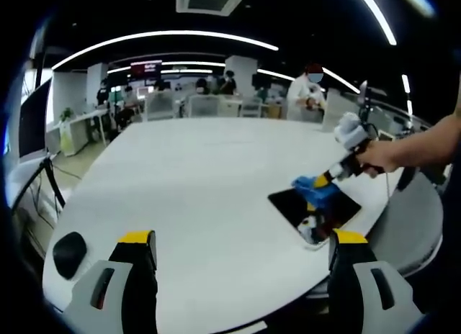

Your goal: Wipe the mirror surface with the cleaning cloth until all visible marks leave the cleaned area.

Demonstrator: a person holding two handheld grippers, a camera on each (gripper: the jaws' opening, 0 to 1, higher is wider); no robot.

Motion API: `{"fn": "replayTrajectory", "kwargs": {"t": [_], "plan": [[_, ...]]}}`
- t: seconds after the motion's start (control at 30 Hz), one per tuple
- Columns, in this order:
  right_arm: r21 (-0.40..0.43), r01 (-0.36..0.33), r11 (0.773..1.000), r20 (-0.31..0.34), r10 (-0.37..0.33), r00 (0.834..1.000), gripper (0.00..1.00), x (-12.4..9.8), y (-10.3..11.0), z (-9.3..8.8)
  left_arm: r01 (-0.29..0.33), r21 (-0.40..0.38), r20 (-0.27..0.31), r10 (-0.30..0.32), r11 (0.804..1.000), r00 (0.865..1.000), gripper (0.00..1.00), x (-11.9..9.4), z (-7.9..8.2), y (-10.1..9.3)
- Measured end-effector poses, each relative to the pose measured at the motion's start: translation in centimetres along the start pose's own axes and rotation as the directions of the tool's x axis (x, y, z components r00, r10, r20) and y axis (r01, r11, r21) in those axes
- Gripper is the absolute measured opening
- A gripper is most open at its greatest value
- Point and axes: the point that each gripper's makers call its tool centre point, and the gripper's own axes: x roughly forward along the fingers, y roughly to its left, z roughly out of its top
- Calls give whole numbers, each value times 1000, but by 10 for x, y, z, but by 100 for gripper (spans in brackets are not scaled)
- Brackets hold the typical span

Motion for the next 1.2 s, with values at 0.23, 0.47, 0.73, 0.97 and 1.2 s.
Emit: {"fn": "replayTrajectory", "kwargs": {"t": [0.23,0.47,0.73,0.97,1.2], "plan": [[17,-13,1000,-2,13,1000,0,7,12,5,0,-2,3,0,1000,1000,100,-2,0,0],[21,-29,999,-2,29,1000,0,14,25,10,-11,-1,3,11,1000,1000,100,-4,-2,5],[-15,-53,998,-14,53,999,0,24,52,14,-21,-4,0,21,1000,1000,100,-6,-4,7],[-24,-67,997,-22,66,998,0,32,69,19,-30,-12,2,30,999,1000,100,-10,-5,9],[-43,-75,996,-28,74,997,0,38,81,23,-43,-17,7,43,999,999,100,-14,-9,12]]}}
